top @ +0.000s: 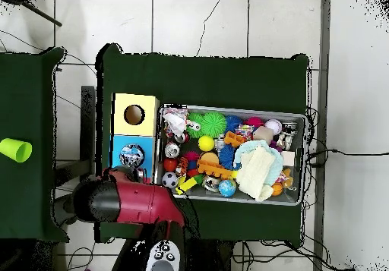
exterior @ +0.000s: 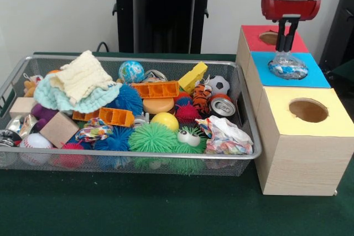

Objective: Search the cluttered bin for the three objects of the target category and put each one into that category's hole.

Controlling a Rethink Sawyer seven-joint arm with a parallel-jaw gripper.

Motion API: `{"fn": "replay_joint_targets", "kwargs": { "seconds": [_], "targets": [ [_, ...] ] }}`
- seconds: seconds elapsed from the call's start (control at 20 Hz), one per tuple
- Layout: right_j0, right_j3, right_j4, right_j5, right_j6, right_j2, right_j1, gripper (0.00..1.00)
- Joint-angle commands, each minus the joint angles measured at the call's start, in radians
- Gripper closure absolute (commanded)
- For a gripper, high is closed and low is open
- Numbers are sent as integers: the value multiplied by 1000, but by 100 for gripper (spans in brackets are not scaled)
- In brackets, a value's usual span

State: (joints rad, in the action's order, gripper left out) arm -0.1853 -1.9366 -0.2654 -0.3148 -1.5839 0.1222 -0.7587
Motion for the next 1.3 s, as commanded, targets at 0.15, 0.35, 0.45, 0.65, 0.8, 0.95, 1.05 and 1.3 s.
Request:
{"fn": "replay_joint_targets", "kwargs": {
  "seconds": [0.15,0.35,0.45,0.65,0.8,0.95,1.05,1.3],
  "targets": [
    [12,44,-29,-14,-228,-1,-3,100],
    [9,48,-25,-80,-223,16,-41,100],
    [6,55,-25,-111,-223,23,-55,100],
    [1,72,-21,-160,-223,36,-71,100],
    [-1,87,-20,-169,-225,42,-66,100],
    [-2,89,-21,-162,-229,42,-60,100],
    [-6,90,-21,-162,-233,44,-59,100],
    [-17,109,-26,-174,-247,51,-49,100]
  ]
}}
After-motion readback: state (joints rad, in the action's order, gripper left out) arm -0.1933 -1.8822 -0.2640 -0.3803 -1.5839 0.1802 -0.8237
